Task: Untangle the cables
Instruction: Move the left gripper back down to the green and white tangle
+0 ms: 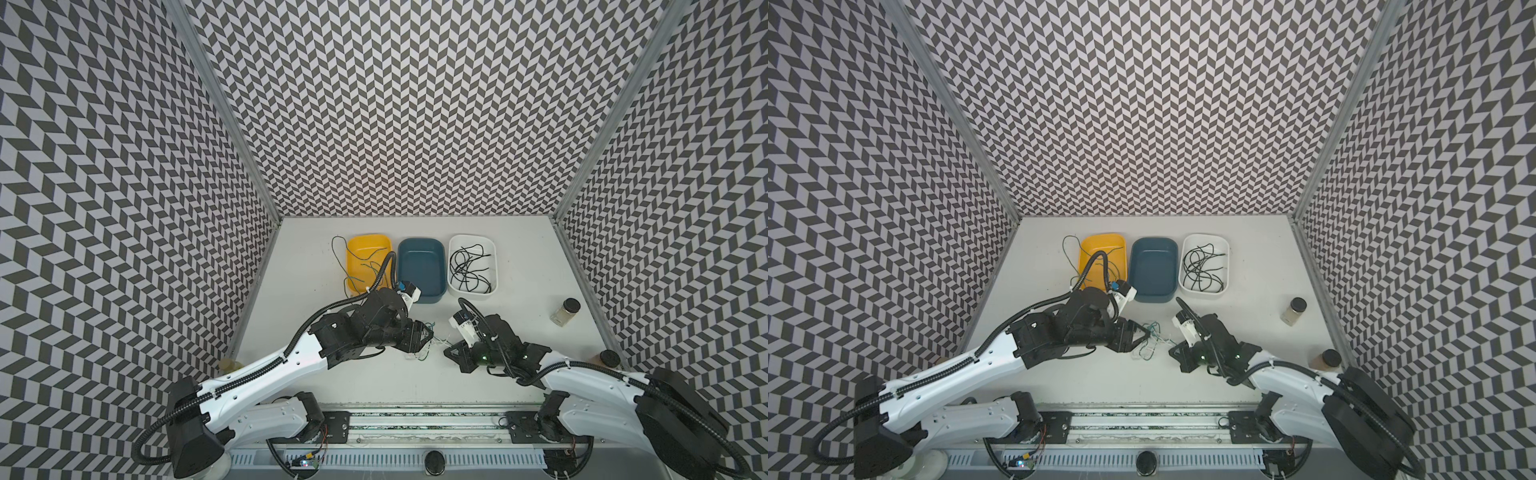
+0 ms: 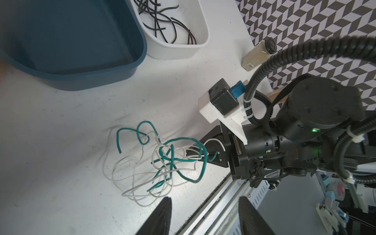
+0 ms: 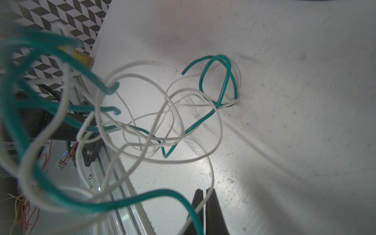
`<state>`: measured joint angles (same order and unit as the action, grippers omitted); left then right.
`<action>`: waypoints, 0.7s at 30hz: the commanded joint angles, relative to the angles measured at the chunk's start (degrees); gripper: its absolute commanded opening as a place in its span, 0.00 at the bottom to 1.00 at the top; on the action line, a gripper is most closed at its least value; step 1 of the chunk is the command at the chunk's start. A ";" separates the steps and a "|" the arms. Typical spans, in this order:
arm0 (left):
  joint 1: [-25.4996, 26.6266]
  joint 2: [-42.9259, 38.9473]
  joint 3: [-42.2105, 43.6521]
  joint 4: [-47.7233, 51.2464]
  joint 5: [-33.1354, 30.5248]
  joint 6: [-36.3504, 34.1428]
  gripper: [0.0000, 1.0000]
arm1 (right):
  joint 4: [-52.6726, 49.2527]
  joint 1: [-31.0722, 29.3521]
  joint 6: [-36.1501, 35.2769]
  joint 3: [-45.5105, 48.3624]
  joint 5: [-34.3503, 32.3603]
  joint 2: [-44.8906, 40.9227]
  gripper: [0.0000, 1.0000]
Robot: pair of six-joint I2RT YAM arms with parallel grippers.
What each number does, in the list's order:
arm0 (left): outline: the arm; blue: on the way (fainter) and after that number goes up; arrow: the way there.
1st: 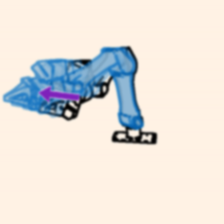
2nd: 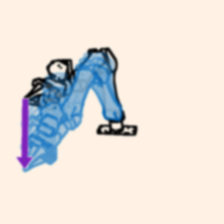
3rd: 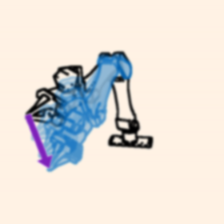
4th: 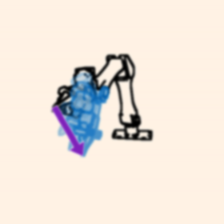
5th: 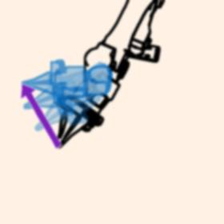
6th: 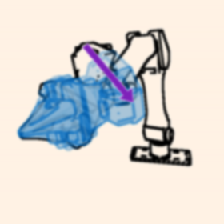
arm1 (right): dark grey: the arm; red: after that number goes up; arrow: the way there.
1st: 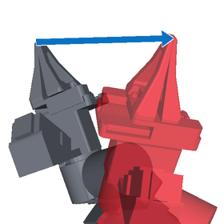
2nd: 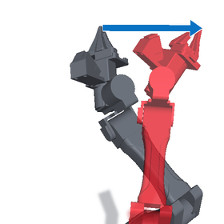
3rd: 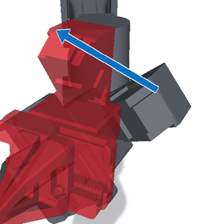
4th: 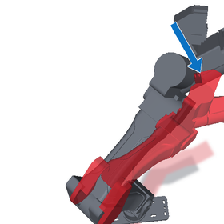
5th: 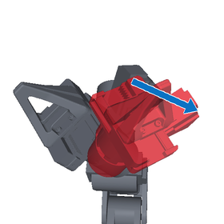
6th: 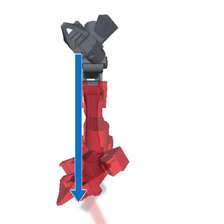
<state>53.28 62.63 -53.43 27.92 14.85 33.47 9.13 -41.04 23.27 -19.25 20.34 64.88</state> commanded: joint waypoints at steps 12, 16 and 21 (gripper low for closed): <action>1.66 4.60 -3.06 0.42 -0.31 -1.49 0.38 | 2.50 -0.32 -1.18 -0.99 2.17 -0.91 0.00; 1.65 5.69 -3.43 -0.23 -0.52 -1.47 0.21 | 2.76 -0.29 -1.24 -1.10 3.21 -0.51 0.00; 1.65 8.36 -4.03 -1.03 0.07 -1.48 0.03 | 2.60 -0.28 -1.28 -1.01 3.70 -1.13 0.00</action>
<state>54.59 69.87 -55.79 27.79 15.07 32.27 9.10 -41.04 22.90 -19.25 22.74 64.86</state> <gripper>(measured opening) 0.045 0.048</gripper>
